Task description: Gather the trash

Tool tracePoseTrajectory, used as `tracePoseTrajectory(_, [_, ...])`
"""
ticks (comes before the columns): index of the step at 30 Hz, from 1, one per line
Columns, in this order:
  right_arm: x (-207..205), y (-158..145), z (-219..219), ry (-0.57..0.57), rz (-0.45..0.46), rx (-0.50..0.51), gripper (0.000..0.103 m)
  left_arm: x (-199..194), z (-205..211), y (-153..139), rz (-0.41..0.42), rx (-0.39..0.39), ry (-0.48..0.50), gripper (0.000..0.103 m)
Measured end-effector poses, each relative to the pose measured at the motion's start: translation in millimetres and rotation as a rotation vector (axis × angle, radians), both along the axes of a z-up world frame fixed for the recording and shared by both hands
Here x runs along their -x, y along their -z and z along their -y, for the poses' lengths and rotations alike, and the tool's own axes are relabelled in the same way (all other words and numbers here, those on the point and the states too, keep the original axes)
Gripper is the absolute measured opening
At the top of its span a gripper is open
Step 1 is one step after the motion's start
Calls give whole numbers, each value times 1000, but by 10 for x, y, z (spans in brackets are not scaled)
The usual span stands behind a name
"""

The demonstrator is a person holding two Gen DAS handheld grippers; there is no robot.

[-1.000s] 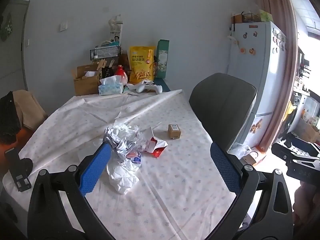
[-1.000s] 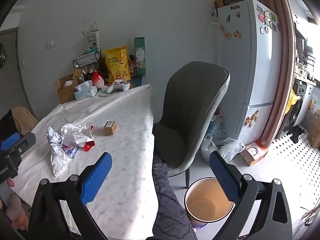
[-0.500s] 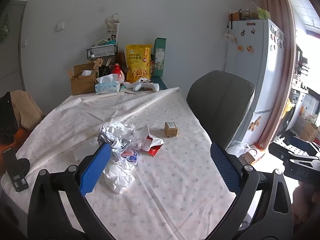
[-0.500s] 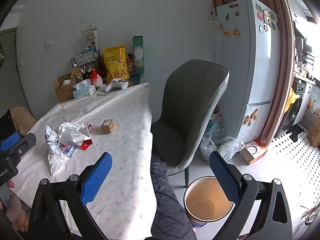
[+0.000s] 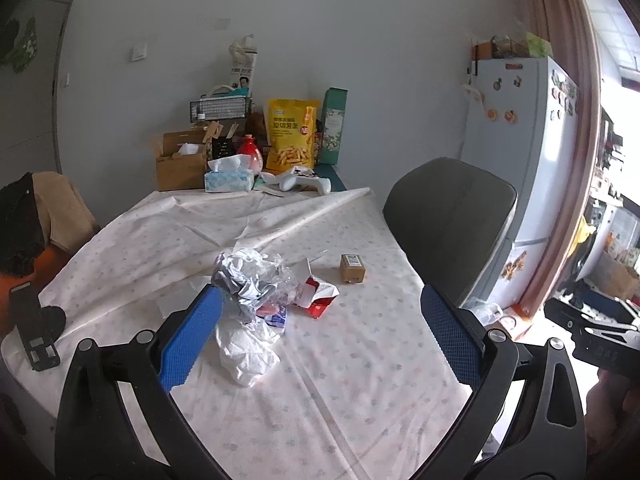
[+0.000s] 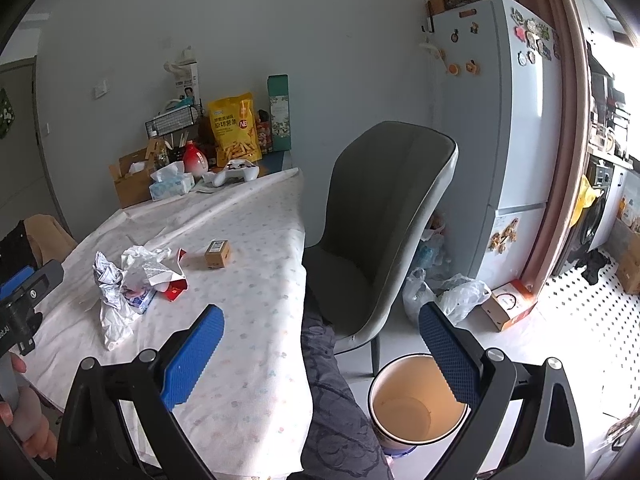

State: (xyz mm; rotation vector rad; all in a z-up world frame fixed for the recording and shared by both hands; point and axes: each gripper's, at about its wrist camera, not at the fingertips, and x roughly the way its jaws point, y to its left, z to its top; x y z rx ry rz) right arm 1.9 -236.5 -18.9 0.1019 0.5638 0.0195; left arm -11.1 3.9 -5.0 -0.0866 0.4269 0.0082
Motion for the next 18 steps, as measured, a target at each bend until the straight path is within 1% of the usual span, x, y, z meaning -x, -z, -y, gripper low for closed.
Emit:
tracePoseTrajectory(7, [-18, 1, -7, -3, 5, -1, 96, 43, -52, -35, 16, -4, -24, 99])
tracePoseTrajectory(14, [-54, 34, -4, -20, -12, -15, 96, 48, -48, -13, 12, 1, -26, 99])
tracePoseTrajectory(18, [-56, 62, 15, -11, -18, -22, 96, 51, -15, -13, 12, -4, -21, 99])
